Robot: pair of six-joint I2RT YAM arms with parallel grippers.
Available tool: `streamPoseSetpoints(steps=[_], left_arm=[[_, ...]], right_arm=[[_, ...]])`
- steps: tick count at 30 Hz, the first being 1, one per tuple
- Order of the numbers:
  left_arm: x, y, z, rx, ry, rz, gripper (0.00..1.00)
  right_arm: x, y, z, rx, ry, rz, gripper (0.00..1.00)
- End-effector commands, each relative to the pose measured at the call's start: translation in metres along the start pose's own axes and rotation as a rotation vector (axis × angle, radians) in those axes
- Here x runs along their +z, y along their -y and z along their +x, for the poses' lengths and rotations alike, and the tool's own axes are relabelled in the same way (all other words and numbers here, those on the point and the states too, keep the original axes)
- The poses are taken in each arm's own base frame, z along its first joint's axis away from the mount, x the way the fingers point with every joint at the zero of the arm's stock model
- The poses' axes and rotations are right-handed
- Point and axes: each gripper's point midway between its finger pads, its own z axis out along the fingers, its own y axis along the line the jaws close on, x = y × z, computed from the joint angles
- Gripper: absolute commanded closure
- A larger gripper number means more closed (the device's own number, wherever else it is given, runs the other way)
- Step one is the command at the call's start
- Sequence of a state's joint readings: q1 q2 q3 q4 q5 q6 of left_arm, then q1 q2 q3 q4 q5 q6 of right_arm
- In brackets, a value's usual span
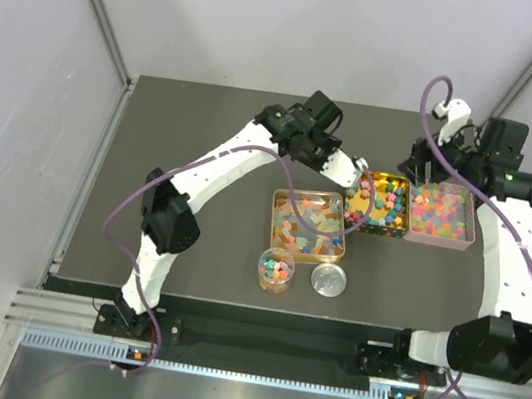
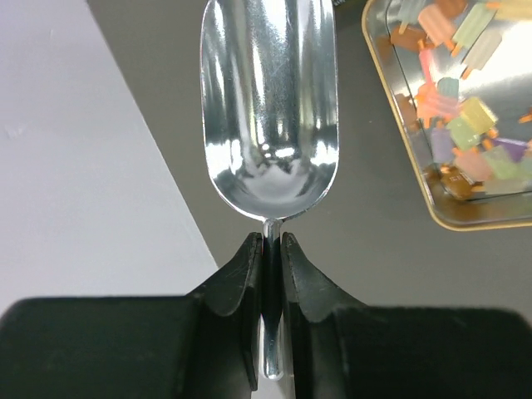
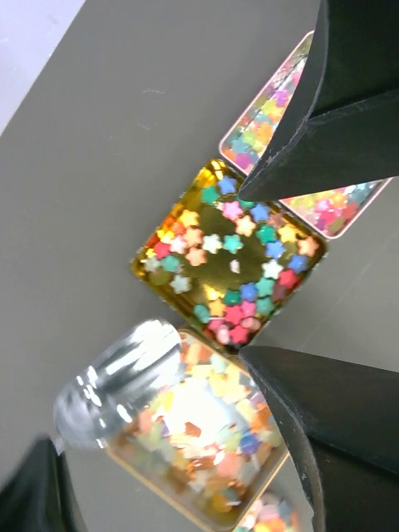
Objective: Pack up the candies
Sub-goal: Adjust the spatula.
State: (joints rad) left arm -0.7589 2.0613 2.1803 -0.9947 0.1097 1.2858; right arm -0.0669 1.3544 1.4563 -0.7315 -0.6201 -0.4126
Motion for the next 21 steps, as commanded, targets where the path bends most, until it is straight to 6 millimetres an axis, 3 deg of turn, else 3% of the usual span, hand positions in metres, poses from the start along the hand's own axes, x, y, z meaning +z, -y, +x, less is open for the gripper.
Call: streamPoseSetpoints(steps=[1, 3, 6, 11, 21], left_arm=[[0.037, -0.009, 0.011, 0.187, -0.065, -0.006, 1.0], [0.043, -0.001, 0.018, 0.224, -0.091, 0.027, 1.0], [0.033, 0.016, 0.043, 0.278, -0.171, 0.122, 1.0], [0.018, 0.048, 0.094, 0.435, -0.352, 0.263, 1.0], [0.013, 0.062, 0.116, 0.537, -0.508, 0.342, 1.0]], right_arm=[[-0.011, -0.01, 0.042, -0.078, -0.12, 0.012, 0.3], [-0.013, -0.019, 0.062, -0.08, -0.158, -0.007, 0.3], [-0.02, -0.028, 0.079, -0.08, -0.183, -0.012, 0.3], [-0.023, -0.04, 0.088, -0.059, -0.182, -0.03, 0.3], [-0.023, -0.044, 0.09, -0.041, -0.167, -0.037, 0.3]])
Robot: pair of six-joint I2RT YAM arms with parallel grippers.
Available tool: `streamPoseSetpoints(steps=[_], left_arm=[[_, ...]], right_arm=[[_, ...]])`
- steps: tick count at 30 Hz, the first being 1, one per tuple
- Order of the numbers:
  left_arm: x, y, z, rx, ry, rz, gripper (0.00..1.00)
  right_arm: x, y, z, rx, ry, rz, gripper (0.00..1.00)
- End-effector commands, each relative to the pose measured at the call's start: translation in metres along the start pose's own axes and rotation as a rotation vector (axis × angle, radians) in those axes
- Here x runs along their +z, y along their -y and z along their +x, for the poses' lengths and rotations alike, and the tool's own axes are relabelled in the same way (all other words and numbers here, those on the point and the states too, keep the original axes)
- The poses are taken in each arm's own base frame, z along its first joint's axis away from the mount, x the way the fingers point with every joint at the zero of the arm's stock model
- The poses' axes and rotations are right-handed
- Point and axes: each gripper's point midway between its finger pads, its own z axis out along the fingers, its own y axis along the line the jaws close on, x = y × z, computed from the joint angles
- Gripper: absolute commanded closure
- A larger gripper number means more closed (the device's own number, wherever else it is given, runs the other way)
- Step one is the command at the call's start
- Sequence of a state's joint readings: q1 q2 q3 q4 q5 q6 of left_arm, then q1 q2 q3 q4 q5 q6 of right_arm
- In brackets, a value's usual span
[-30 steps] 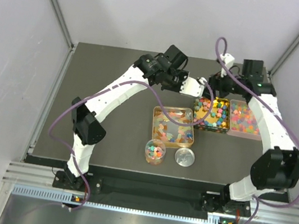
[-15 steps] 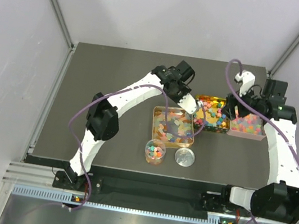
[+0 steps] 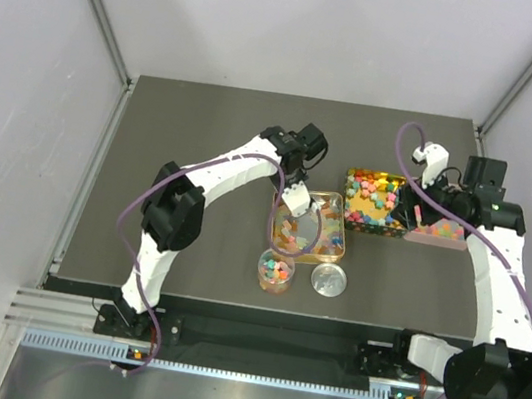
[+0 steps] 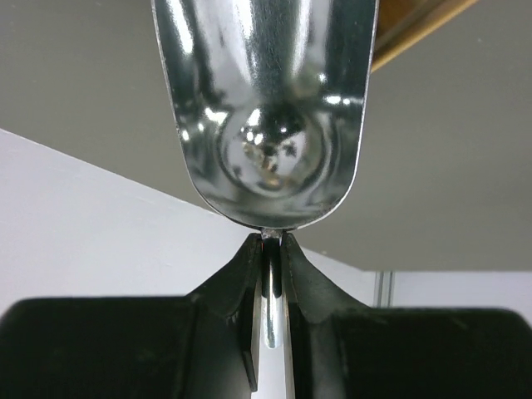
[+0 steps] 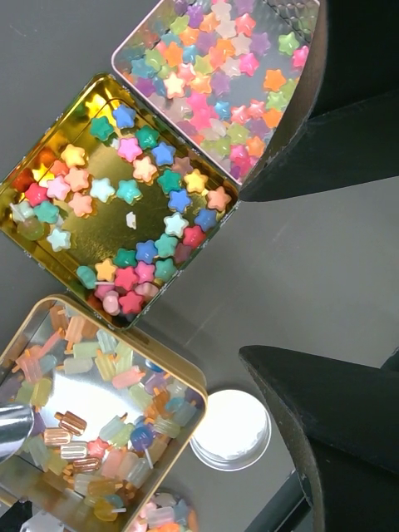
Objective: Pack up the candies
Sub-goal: Adjust the spatula.
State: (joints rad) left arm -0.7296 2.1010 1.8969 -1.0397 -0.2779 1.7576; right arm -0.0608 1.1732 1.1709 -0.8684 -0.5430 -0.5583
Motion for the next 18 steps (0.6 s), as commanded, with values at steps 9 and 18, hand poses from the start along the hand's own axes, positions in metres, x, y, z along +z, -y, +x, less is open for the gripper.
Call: streamPoseSetpoints(steps=[9, 18], left_arm=[[-0.008, 0.001, 0.004, 0.098, -0.283, 0.064, 1.0], [0.0, -0.007, -0.025, 0.168, -0.368, 0.041, 1.0]], right_arm=[[-0.022, -0.009, -0.02, -0.043, 0.076, 0.02, 0.3], [-0.033, -0.014, -0.024, -0.046, 0.097, 0.032, 0.3]])
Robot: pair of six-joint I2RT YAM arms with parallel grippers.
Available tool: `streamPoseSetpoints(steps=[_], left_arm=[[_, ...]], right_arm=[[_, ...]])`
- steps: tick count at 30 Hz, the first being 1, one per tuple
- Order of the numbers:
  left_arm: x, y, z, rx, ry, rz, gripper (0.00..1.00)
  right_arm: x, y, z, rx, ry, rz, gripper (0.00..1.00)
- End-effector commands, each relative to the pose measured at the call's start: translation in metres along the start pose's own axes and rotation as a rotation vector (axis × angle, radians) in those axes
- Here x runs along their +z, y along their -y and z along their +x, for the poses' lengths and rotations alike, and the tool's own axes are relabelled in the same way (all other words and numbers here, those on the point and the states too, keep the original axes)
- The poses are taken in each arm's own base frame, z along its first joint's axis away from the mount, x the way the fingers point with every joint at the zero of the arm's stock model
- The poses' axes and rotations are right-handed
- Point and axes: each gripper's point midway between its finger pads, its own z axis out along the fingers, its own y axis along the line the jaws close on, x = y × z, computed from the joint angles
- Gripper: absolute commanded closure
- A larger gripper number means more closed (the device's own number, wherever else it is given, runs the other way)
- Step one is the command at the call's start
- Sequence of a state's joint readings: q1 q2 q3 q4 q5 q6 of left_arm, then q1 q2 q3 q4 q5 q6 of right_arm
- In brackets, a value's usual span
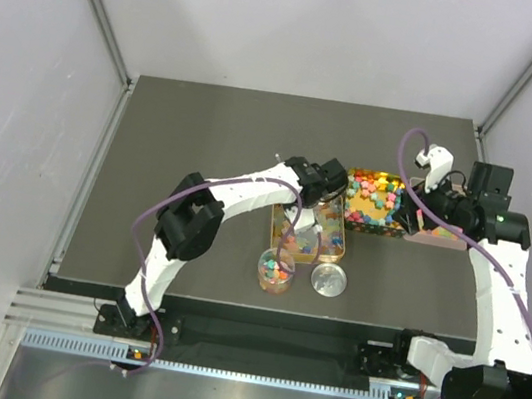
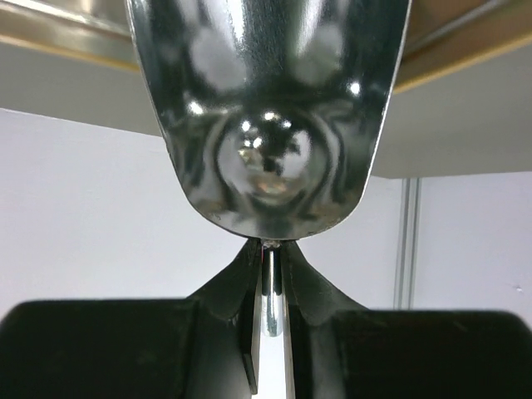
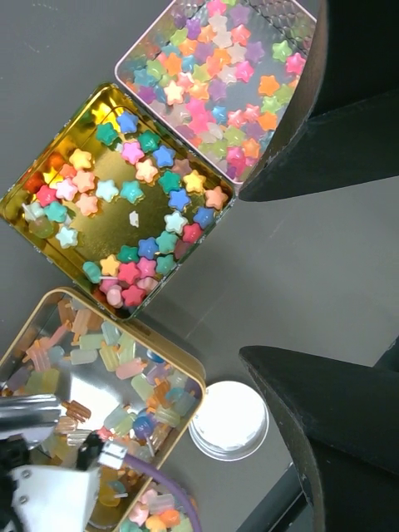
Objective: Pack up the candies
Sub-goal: Adjust the spatula.
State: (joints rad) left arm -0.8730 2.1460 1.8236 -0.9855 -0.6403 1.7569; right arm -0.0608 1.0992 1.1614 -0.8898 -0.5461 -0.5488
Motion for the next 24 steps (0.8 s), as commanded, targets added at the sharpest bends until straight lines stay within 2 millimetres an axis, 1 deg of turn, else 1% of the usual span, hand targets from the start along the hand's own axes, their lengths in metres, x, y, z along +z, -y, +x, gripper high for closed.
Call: streamPoseSetpoints(steps=[1, 7, 9, 11, 12, 13, 15, 16, 19, 24], left_arm=[[0.003, -0.004, -0.012, 0.027, -0.063, -0.008, 1.0], [0.007, -0.007, -0.023, 0.054, -0.102, -0.003, 1.0], [0.005, -0.017, -0.02, 0.043, -0.103, -0.025, 1.0], [0.009, -0.026, -0.022, 0.031, -0.088, -0.034, 1.0], [0.003, -0.033, -0.015, 0.015, -0.089, -0.049, 1.0], [0.006, -0.035, -0.018, 0.021, -0.085, -0.046, 1.0], [0.004, -0.042, -0.017, 0.004, -0.056, -0.065, 1.0], [0.005, -0.039, -0.019, 0.003, -0.046, -0.053, 1.0], [0.005, -0.04, -0.022, -0.021, -0.017, -0.051, 1.0], [0.005, -0.051, -0.031, -0.037, 0.011, -0.081, 1.0]], right_arm=[[-0.017, -0.004, -0.021, -0.033, 0.064, 0.015, 0.3], [-0.019, -0.008, -0.023, -0.026, 0.083, 0.007, 0.3], [-0.021, -0.009, -0.023, -0.029, 0.089, 0.01, 0.3], [-0.023, -0.011, -0.022, -0.033, 0.091, 0.013, 0.3], [-0.023, -0.012, -0.021, -0.035, 0.09, 0.012, 0.3], [-0.024, -0.013, -0.018, -0.036, 0.086, 0.013, 0.3], [-0.025, -0.017, -0.013, -0.041, 0.081, 0.009, 0.3], [-0.023, -0.019, -0.009, -0.037, 0.074, 0.001, 0.3], [-0.023, -0.023, -0.004, -0.03, 0.073, -0.009, 0.3], [-0.023, -0.023, -0.006, -0.023, 0.079, -0.009, 0.3]])
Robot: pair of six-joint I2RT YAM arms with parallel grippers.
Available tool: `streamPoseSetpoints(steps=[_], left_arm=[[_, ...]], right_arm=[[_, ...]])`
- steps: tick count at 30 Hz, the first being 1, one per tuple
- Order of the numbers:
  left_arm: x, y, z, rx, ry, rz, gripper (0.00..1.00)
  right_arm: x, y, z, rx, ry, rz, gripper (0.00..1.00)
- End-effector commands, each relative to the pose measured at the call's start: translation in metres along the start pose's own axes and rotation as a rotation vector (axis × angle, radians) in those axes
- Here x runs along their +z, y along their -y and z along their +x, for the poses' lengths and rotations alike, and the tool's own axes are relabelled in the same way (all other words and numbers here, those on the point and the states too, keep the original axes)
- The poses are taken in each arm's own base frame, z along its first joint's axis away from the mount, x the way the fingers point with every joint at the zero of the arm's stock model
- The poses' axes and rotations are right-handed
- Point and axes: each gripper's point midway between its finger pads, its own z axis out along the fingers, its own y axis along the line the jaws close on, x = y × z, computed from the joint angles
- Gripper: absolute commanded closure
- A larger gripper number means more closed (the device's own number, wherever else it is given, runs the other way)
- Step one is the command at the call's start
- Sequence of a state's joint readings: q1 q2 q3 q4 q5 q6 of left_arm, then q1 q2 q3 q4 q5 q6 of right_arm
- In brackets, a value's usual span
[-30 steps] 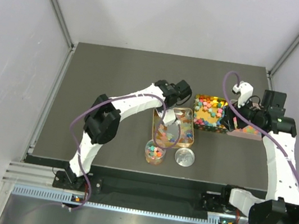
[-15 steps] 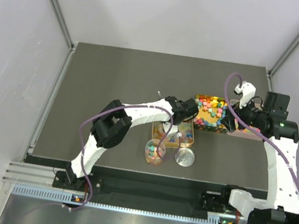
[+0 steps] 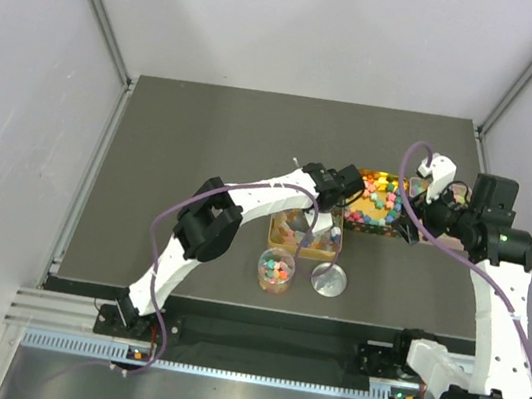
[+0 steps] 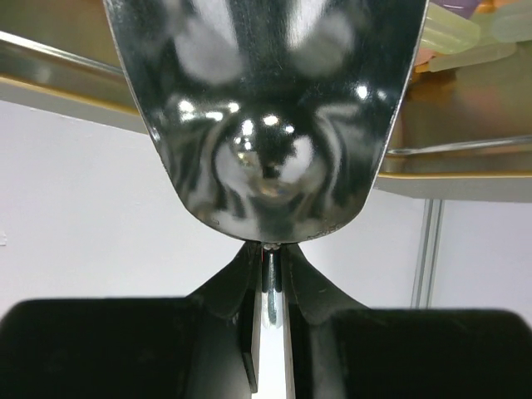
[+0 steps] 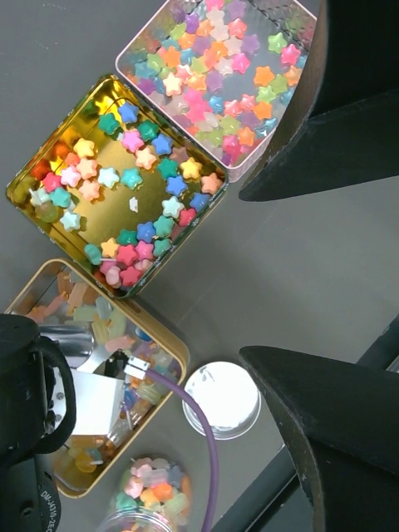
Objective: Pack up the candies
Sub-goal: Adjust the spatula.
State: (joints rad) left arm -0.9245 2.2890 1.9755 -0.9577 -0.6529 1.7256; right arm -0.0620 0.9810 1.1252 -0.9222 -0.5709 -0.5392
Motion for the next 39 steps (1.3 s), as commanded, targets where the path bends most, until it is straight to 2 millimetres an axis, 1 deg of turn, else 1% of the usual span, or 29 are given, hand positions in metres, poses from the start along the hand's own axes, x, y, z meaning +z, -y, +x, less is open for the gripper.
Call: streamPoseSetpoints(steps=[1, 5, 7, 8, 10, 11, 12, 13, 14, 15, 16, 17, 18, 19, 20, 21, 23, 24, 25, 26, 27, 28, 30, 31, 32, 33, 34, 36, 39], left_arm=[[0.0, -0.011, -0.004, -0.018, 0.023, -0.028, 1.0], [0.006, -0.015, -0.012, -0.013, 0.022, -0.048, 1.0], [0.003, -0.02, -0.012, -0.039, 0.036, -0.067, 1.0], [-0.005, -0.028, -0.005, -0.075, 0.045, -0.093, 1.0], [-0.01, -0.022, 0.01, -0.14, 0.059, -0.069, 1.0], [-0.021, -0.029, 0.021, -0.187, 0.094, -0.095, 1.0], [-0.025, -0.021, 0.034, -0.222, 0.116, -0.07, 1.0], [-0.033, -0.02, 0.042, -0.285, 0.143, -0.076, 1.0], [-0.049, -0.03, 0.059, -0.35, 0.163, -0.129, 1.0], [-0.058, -0.03, 0.07, -0.421, 0.229, -0.158, 1.0], [-0.067, -0.029, 0.078, -0.445, 0.265, -0.171, 1.0], [-0.072, -0.026, 0.081, -0.464, 0.295, -0.182, 1.0], [-0.086, -0.024, 0.092, -0.519, 0.344, -0.224, 1.0], [-0.09, -0.025, 0.094, -0.54, 0.356, -0.243, 1.0], [-0.088, -0.021, 0.089, -0.55, 0.379, -0.237, 1.0], [-0.103, -0.023, 0.09, -0.61, 0.432, -0.272, 1.0], [-0.113, -0.027, 0.091, -0.665, 0.477, -0.305, 1.0], [-0.119, -0.026, 0.093, -0.694, 0.49, -0.311, 1.0], [-0.123, -0.027, 0.093, -0.708, 0.502, -0.318, 1.0], [-0.126, -0.03, 0.096, -0.736, 0.516, -0.339, 1.0], [-0.133, -0.032, 0.098, -0.777, 0.538, -0.352, 1.0], [-0.138, -0.035, 0.096, -0.793, 0.569, -0.364, 1.0], [-0.15, -0.04, 0.1, -0.853, 0.611, -0.394, 1.0], [-0.153, -0.041, 0.1, -0.869, 0.624, -0.398, 1.0], [-0.157, -0.043, 0.094, -0.872, 0.668, -0.399, 1.0], [-0.159, -0.042, 0.092, -0.886, 0.682, -0.392, 1.0], [-0.16, -0.042, 0.09, -0.892, 0.691, -0.388, 1.0], [-0.161, -0.042, 0.086, -0.91, 0.716, -0.385, 1.0], [-0.166, -0.048, 0.083, -0.92, 0.733, -0.404, 1.0]], right_arm=[[-0.003, -0.002, -0.008, -0.009, 0.034, -0.008, 0.3], [-0.003, 0.001, -0.012, -0.015, 0.037, -0.001, 0.3], [-0.005, 0.002, -0.015, -0.015, 0.043, 0.005, 0.3], [-0.006, 0.002, -0.016, -0.018, 0.047, 0.007, 0.3], [-0.008, 0.001, -0.014, -0.026, 0.044, 0.005, 0.3], [-0.007, 0.0, -0.011, -0.022, 0.037, 0.002, 0.3], [-0.002, -0.002, -0.001, -0.01, 0.016, -0.007, 0.3], [0.0, -0.003, 0.005, -0.008, 0.008, -0.016, 0.3], [0.004, -0.005, 0.01, -0.003, 0.0, -0.028, 0.3], [0.01, -0.01, 0.019, 0.013, -0.011, -0.056, 0.3], [0.014, -0.012, 0.022, 0.033, -0.013, -0.071, 0.3], [0.018, -0.011, 0.019, 0.04, 0.002, -0.08, 0.3], [0.02, -0.014, 0.012, 0.05, 0.028, -0.109, 0.3], [0.025, -0.014, 0.009, 0.09, 0.03, -0.13, 0.3], [0.028, -0.011, 0.0, 0.092, 0.055, -0.14, 0.3], [0.027, -0.009, -0.013, 0.093, 0.087, -0.154, 0.3], [0.035, -0.001, -0.022, 0.127, 0.089, -0.165, 0.3], [0.033, 0.0, -0.034, 0.12, 0.112, -0.176, 0.3], [0.037, 0.002, -0.036, 0.14, 0.106, -0.196, 0.3], [0.037, 0.002, -0.043, 0.142, 0.122, -0.209, 0.3], [0.034, 0.0, -0.057, 0.139, 0.158, -0.233, 0.3], [0.037, 0.0, -0.062, 0.185, 0.164, -0.25, 0.3], [0.037, 0.004, -0.083, 0.196, 0.222, -0.267, 0.3], [0.041, 0.007, -0.09, 0.227, 0.235, -0.279, 0.3], [0.04, 0.008, -0.096, 0.234, 0.248, -0.288, 0.3], [0.037, 0.008, -0.107, 0.226, 0.273, -0.304, 0.3], [0.038, 0.01, -0.113, 0.241, 0.282, -0.314, 0.3], [0.035, 0.012, -0.126, 0.237, 0.306, -0.326, 0.3], [0.037, 0.013, -0.132, 0.25, 0.317, -0.336, 0.3]])
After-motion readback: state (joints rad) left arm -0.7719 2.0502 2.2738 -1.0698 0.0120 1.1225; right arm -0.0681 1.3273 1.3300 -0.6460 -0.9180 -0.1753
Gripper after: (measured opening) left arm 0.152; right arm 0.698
